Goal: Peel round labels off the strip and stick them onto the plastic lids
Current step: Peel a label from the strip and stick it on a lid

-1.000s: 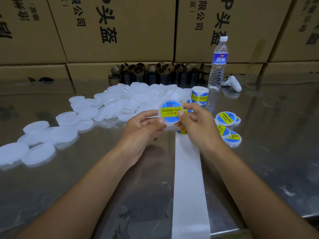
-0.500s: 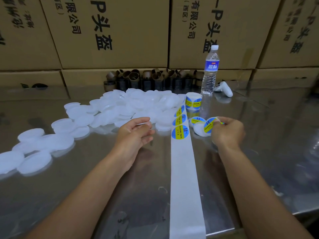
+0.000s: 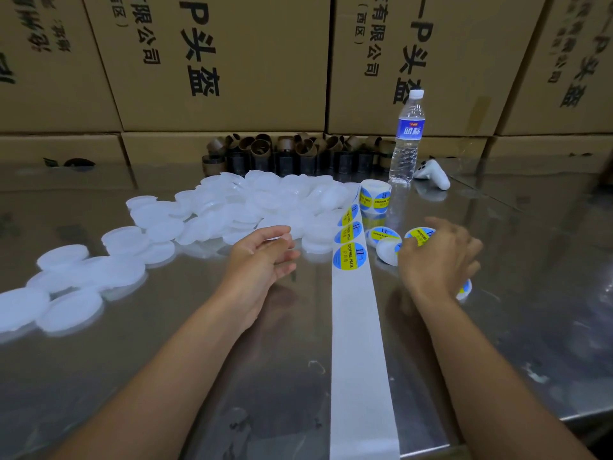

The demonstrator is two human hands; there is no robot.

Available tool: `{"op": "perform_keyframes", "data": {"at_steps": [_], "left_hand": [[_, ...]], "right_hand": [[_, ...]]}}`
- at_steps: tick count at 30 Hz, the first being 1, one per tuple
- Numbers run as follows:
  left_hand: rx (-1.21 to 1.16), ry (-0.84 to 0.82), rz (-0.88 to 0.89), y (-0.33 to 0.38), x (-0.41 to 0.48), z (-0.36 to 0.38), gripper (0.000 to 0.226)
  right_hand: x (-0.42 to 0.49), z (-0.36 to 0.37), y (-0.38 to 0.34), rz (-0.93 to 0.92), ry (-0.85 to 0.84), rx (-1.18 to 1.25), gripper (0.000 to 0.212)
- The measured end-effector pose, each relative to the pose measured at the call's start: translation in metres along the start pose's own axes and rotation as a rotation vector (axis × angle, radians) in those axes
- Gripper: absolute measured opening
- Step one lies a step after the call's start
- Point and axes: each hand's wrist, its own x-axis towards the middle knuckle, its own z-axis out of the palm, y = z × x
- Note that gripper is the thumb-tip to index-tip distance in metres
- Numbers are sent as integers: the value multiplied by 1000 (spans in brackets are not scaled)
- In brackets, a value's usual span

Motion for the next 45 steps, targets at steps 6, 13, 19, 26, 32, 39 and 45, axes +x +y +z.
{"op": "perform_keyframes", "data": {"at_steps": [6,13,19,26,32,39,45], "left_hand": [[7,18,-1,0,1,1,14],[13,47,3,0,2,3,15],[28,55,4,0,2,4,15],[26,49,10,0,2,4,15],[30,46,15,-1,2,3,16],[31,50,17,-1,3,1,14],[26,-24,-4,0,3,3,19]], "right_hand": [[-28,13,-18,-561,-125,289,27],[-18,30,-37,-681,-359,59,33],[-8,50,-51,-817,-464,-353,38],[-7,53,-51,-856,-408,-458,22],[-11,51,-45,-895,-376,-397,18],[-26,22,-42,-552,-598,584,14],[-31,-3,-29,-111,-868,1046,15]]}}
